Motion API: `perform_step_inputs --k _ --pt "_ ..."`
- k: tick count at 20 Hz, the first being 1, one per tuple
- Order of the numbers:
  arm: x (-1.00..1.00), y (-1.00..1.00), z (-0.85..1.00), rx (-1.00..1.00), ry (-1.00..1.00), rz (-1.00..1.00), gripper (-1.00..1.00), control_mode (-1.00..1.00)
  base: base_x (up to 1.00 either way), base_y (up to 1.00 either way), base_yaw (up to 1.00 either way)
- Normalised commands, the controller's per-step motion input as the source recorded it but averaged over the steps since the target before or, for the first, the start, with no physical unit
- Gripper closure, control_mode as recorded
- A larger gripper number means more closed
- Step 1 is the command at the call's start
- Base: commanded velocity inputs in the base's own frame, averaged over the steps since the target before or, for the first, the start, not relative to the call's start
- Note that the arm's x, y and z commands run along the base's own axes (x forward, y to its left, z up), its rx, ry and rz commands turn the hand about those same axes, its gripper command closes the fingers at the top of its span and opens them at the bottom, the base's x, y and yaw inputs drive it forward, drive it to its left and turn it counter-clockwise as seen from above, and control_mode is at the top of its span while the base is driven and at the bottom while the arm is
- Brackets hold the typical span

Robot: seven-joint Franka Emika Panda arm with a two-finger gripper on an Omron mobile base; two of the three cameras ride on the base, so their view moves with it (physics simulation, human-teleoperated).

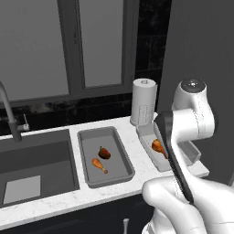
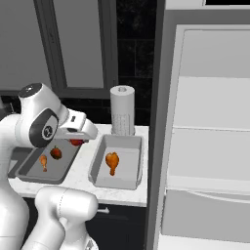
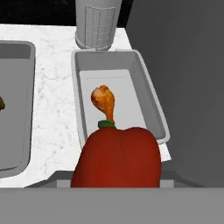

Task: Place one bell pepper and one chicken drumstick in each tupperware on the nearby counter, to pack two identical lunches.

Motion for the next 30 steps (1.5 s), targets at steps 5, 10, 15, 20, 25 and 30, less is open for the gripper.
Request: perform_step_inputs --k 5,10,15,20,25,30 --pt "0.66 -0.28 -0.52 0.00 0.00 0.00 1.00 -1.00 0.00 0.00 0.00" --pt "0.67 -0.24 -0.53 0.00 0.00 0.00 1.00 -1.00 0.00 0.00 0.00" --pt "0.74 -0.22 -0.32 0.00 0.00 0.01 1.00 -1.00 0.00 0.00 0.00" --pt "0.63 -0.21 -0.24 0.00 0.02 0.00 1.00 -1.00 0.00 0.00 0.00" --pt "0.25 -0.23 -0.48 0.00 0.04 0.00 1.00 -1.00 0.00 0.00 0.00" --pt "0.22 -0.10 -0.40 0.00 0.04 0.00 1.00 -1.00 0.00 0.00 0.00"
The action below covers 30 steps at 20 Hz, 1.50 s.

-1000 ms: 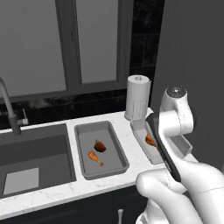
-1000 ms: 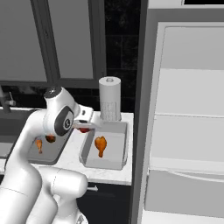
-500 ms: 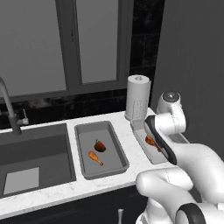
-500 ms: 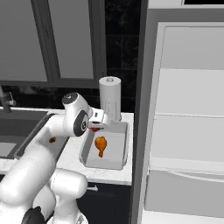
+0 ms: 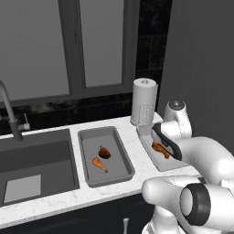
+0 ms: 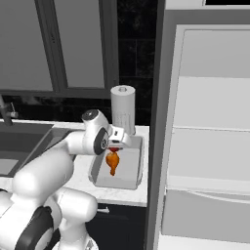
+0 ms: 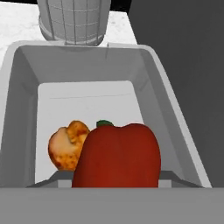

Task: Place one bell pepper and one chicken drumstick in each tupperware on the nearby counter, to pack two identical lunches.

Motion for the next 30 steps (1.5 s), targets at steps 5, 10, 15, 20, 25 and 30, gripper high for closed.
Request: perform_step_inputs --k 5,10,15,20,25,30 --pt "0.17 0.00 -0.27 0.00 0.00 0.00 1.00 -1.00 0.00 0.00 0.00" --pt "0.14 -0.02 -0.27 0.00 0.00 0.00 1.00 -1.00 0.00 0.00 0.00" --pt "0.04 0.00 -0.17 0.00 0.01 0.00 1.00 -1.00 0.00 0.00 0.00" --pt "0.01 0.00 -0.12 0.00 0.02 0.00 1.00 -1.00 0.00 0.00 0.00" --pt "0.00 0.00 -0.11 0.00 0.02 0.00 -1.00 -1.00 0.00 0.00 0.00" --pt "0.09 0.00 -0.10 0.00 0.03 0.00 -1.00 -1.00 0.00 0.00 0.00"
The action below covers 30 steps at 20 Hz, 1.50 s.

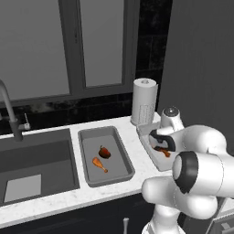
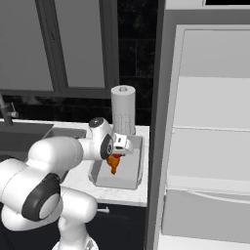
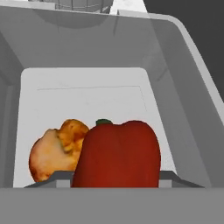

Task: Place one bell pepper and one chicken drumstick in each tupperware on the nearby counter, to pack two identical lunches.

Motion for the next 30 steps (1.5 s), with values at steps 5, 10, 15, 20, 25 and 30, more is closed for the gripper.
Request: perform_step_inputs --k 5,10,15,20,25,30 --pt "0.00 0.00 0.00 0.00 0.00 0.00 -1.00 -1.00 0.00 0.00 0.00" --pt "-0.19 0.04 0.24 0.00 -0.11 0.00 -1.00 -1.00 0.00 0.00 0.00" --pt "-0.45 0.05 0.52 0.00 -0.18 0.00 -1.00 -1.00 0.00 0.00 0.00" --pt "-0.67 0.01 0.59 0.00 -0.11 0.00 -1.00 -1.00 0.00 0.00 0.00" --pt "-0.81 0.00 0.69 0.00 -0.07 0.00 -1.00 -1.00 0.00 0.00 0.00" --pt "-0.82 0.05 0.89 0.02 0.01 0.00 -1.00 -1.00 0.00 0.00 0.00"
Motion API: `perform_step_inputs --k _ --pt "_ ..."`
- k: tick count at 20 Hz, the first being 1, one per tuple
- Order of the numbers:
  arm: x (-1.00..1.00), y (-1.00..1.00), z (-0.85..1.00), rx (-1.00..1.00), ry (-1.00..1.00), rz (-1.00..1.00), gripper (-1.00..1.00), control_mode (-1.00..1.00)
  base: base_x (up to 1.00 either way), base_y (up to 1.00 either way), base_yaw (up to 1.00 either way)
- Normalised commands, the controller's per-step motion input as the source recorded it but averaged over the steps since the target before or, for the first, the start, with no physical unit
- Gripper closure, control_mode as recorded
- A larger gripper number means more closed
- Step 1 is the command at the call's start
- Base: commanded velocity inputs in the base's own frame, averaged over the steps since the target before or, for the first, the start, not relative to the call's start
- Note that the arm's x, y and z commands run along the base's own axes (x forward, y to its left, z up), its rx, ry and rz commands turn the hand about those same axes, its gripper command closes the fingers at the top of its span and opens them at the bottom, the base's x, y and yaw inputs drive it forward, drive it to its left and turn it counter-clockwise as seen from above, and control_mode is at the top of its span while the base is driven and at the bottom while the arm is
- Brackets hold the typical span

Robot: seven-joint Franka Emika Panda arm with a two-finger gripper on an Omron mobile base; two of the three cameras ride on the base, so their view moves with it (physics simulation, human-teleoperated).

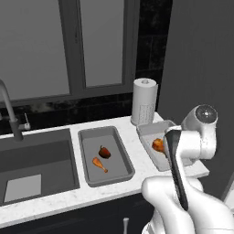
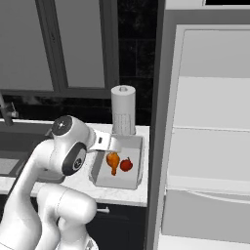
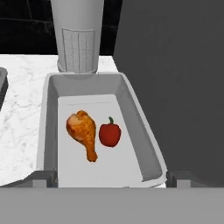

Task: Place one bell pepper and one chicken drumstick in each tupperware on the nearby counter, to pack two identical lunches.

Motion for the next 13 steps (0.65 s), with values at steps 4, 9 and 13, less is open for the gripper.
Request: perform_step_inputs --k 4,9,13 --pt "-0.79 0.13 0.99 0.05 0.08 0.03 -1.00 -1.00 0.00 0.00 0.00" --pt "-0.83 0.33 0.72 0.10 0.04 0.02 -1.00 -1.00 0.00 0.00 0.00" --pt "-0.85 0.45 0.29 0.13 -0.25 0.00 -1.00 -1.00 0.00 0.00 0.00"
